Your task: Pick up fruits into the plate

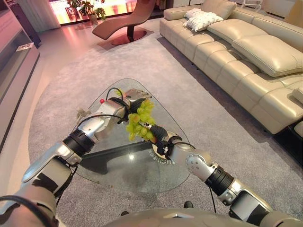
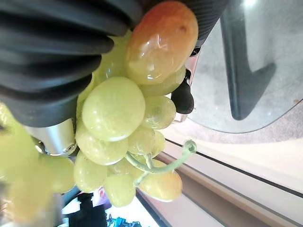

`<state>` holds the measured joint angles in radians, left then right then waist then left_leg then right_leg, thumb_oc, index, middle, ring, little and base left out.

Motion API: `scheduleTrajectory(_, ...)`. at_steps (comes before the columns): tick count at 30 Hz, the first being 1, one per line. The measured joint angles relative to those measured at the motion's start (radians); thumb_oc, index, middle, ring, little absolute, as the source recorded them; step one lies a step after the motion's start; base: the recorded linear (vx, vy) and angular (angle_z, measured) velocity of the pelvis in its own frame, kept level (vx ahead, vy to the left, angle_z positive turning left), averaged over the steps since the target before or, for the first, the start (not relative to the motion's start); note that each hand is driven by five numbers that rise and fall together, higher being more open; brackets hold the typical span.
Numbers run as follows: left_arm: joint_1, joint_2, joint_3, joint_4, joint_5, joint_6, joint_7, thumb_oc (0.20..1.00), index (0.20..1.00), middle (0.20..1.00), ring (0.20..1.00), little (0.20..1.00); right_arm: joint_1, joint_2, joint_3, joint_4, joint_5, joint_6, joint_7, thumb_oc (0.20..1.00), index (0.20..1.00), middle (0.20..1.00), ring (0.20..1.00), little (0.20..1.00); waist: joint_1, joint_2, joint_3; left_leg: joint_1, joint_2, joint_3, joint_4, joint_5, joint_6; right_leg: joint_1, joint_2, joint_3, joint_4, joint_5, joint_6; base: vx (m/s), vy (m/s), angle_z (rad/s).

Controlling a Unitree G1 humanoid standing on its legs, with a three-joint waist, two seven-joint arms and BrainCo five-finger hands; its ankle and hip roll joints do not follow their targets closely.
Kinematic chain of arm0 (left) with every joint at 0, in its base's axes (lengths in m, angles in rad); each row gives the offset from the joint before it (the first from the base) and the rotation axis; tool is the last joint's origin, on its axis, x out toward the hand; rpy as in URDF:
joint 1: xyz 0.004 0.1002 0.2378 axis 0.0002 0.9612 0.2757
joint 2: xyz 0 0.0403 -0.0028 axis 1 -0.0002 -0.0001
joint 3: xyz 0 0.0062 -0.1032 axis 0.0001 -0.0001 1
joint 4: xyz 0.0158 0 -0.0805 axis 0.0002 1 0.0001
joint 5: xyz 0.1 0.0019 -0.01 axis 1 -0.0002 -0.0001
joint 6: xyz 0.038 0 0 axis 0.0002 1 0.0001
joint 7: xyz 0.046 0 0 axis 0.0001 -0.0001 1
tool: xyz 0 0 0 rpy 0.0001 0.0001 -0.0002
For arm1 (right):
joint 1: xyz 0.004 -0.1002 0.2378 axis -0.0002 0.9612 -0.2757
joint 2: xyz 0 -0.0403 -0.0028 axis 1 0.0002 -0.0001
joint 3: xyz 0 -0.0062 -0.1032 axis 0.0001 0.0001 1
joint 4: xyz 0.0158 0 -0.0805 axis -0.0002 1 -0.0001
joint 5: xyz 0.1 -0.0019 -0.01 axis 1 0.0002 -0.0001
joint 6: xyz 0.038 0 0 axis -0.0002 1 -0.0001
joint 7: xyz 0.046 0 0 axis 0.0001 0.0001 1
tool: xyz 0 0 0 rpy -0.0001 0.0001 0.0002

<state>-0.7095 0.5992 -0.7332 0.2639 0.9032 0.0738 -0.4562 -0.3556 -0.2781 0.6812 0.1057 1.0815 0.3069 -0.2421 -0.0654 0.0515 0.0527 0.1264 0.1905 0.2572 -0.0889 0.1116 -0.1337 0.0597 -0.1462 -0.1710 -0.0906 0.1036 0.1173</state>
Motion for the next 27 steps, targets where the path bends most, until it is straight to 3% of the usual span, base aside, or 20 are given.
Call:
scheduleTrajectory(4, 0.076, -0.006, -0.045, 0.117, 0.110, -0.053, -0.010, 1.000, 1.000, 1.000, 1.000, 1.000, -0.002, -0.023, -0.042, -0.006, 0.000, -0.003, -0.003, 0.200, 0.200, 0.200, 0.200, 0.200, -0.020, 0.008, 0.000, 0.000, 0.000, 0.003, 0.000, 0.000, 0.001, -0.002, 0.000, 0.002, 0.000, 0.000, 0.000, 0.00, 0.002, -0.01)
scheduleTrajectory(8, 0.235, -0.077, -0.137, 0.194, 0.131, -0.105, -0.001, 1.000, 1.000, 1.000, 1.000, 1.000, -0.059, -0.016, -0.113, -0.050, 0.000, -0.023, -0.001, 0.200, 0.200, 0.200, 0.200, 0.200, -0.022, 0.012, 0.000, 0.000, 0.001, 0.013, 0.000, -0.002, 0.002, -0.010, 0.002, 0.012, 0.000, 0.001, -0.001, 0.01, 0.006, -0.07)
scheduleTrajectory(12, 0.305, -0.163, -0.136, 0.227, 0.097, -0.092, 0.070, 1.000, 1.000, 1.000, 1.000, 1.000, -0.106, 0.017, -0.159, -0.054, 0.000, -0.032, 0.008, 0.200, 0.200, 0.200, 0.200, 0.200, -0.017, 0.011, 0.000, -0.001, 0.000, 0.019, 0.000, -0.004, 0.001, -0.018, 0.002, 0.020, 0.005, 0.001, 0.000, 0.00, 0.002, -0.04)
scheduleTrajectory(21, 0.308, -0.197, -0.119, 0.243, -0.089, -0.044, 0.187, 1.000, 1.000, 1.000, 1.000, 1.000, -0.065, 0.008, -0.162, -0.052, -0.004, -0.016, 0.057, 0.200, 0.200, 0.200, 0.200, 0.200, -0.022, -0.002, 0.009, -0.001, 0.002, 0.023, 0.000, -0.007, -0.001, -0.018, 0.004, 0.023, 0.001, 0.000, 0.001, 0.00, 0.014, 0.00)
scheduleTrajectory(22, 0.313, -0.168, -0.084, 0.239, -0.123, -0.083, 0.194, 1.000, 1.000, 1.000, 1.000, 1.000, -0.049, -0.006, -0.178, -0.053, -0.010, -0.006, 0.080, 0.200, 0.200, 0.200, 0.200, 0.200, -0.021, -0.003, 0.010, -0.001, 0.002, 0.024, -0.001, -0.008, -0.001, -0.019, 0.004, 0.023, 0.000, 0.001, 0.000, 0.00, 0.120, -0.02)
scheduleTrajectory(24, 0.337, 0.013, 0.009, 0.117, -0.217, -0.167, 0.177, 1.000, 1.000, 1.000, 1.000, 1.000, 0.025, -0.040, -0.248, -0.059, -0.030, 0.003, 0.153, 0.200, 0.200, 0.200, 0.200, 0.200, -0.018, -0.005, 0.014, -0.001, 0.003, 0.024, -0.001, -0.008, -0.002, -0.017, 0.002, 0.022, -0.001, 0.001, 0.000, 0.00, 0.080, 0.01)
scheduleTrajectory(26, 0.357, 0.230, 0.151, -0.030, -0.342, -0.175, 0.131, 1.000, 1.000, 1.000, 1.000, 1.000, 0.114, -0.126, -0.314, -0.060, -0.079, 0.001, 0.191, 0.200, 0.200, 0.200, 0.200, 0.200, -0.001, 0.004, 0.023, -0.003, -0.002, 0.016, -0.001, -0.010, 0.000, -0.008, -0.002, 0.010, -0.001, -0.002, 0.004, 0.02, 0.018, 0.19)
scheduleTrajectory(27, 0.362, 0.283, 0.212, -0.063, -0.386, -0.165, 0.106, 1.000, 1.000, 1.000, 1.000, 1.000, 0.148, -0.165, -0.339, -0.056, -0.094, -0.001, 0.204, 0.200, 0.200, 0.200, 0.200, 0.200, 0.006, 0.009, 0.031, -0.002, -0.003, 0.004, -0.001, -0.010, 0.000, 0.002, -0.005, -0.003, -0.001, -0.005, 0.007, 0.03, 0.000, 0.28)
